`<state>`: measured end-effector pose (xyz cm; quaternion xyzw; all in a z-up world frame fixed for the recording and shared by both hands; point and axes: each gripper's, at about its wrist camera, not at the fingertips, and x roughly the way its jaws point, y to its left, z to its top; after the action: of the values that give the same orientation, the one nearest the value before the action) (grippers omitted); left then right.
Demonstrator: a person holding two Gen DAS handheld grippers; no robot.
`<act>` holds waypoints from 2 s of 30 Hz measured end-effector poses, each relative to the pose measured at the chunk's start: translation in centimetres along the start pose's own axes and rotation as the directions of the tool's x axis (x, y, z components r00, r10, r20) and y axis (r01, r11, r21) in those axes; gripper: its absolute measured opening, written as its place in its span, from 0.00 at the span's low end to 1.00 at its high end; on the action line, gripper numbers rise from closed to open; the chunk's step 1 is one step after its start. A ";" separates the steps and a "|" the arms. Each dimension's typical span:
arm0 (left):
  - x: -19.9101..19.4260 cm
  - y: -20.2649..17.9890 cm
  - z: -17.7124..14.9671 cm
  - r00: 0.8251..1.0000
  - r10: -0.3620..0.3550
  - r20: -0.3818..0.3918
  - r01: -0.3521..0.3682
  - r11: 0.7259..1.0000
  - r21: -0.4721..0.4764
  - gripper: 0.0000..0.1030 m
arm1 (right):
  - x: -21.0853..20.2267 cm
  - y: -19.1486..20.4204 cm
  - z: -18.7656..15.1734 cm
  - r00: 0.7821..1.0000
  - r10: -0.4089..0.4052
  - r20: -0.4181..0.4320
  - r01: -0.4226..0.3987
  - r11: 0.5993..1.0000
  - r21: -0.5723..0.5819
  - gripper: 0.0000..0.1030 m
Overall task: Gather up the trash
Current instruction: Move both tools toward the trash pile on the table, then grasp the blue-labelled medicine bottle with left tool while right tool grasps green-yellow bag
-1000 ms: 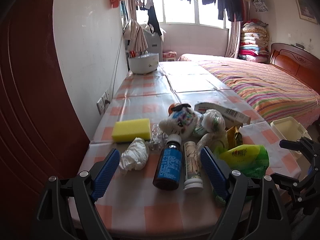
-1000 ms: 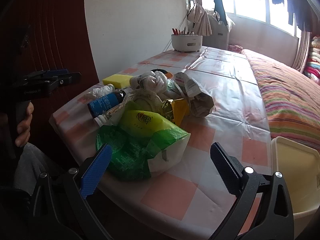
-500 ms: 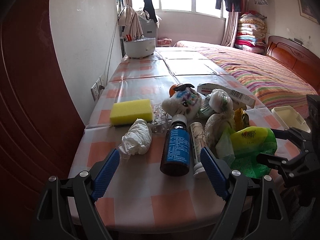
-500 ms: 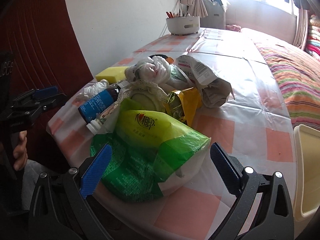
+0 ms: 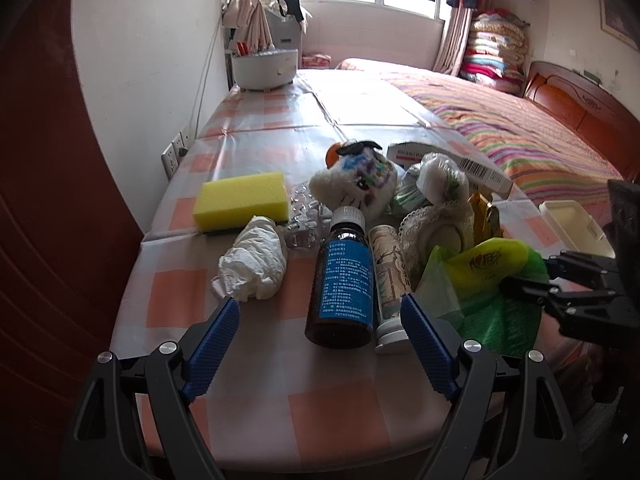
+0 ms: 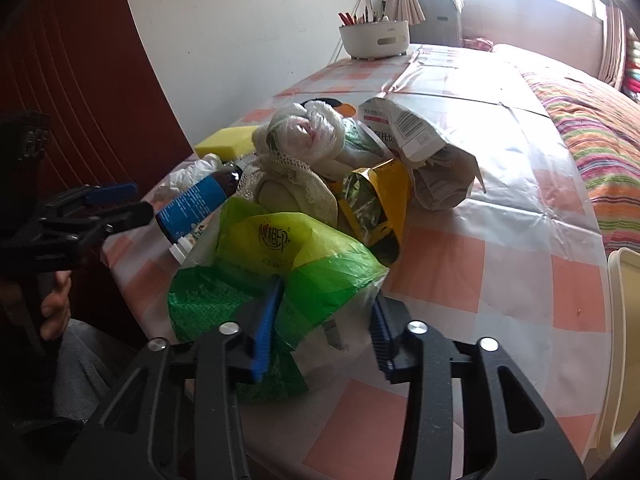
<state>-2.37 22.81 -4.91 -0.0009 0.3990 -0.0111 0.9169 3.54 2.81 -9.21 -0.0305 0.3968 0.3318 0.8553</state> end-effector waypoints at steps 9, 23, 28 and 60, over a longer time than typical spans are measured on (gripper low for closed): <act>4.1 0.3 1.5 0.988 -0.053 -0.144 0.047 0.998 -0.043 0.78 | -2.0 0.6 0.4 0.996 -0.001 0.088 0.004 0.999 -0.034 0.29; 5.8 -0.2 2.7 0.951 -0.140 -0.274 0.114 0.987 -0.109 0.77 | -2.9 -0.1 1.0 0.991 0.031 0.132 -0.030 1.000 -0.009 0.30; 6.3 -0.7 3.3 0.938 -0.164 -0.305 0.139 0.985 -0.103 0.77 | -3.1 -0.3 1.0 0.989 0.036 0.140 -0.037 0.999 0.000 0.30; 7.3 -0.5 3.7 0.949 -0.064 -0.310 0.045 0.997 -0.066 0.41 | -5.5 -1.4 0.9 0.977 0.028 0.212 -0.036 0.999 0.033 0.30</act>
<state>5.26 22.13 -7.71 -0.0367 0.5388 -0.0248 0.8413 2.35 -1.01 -5.05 0.0272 0.3100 0.3396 0.8876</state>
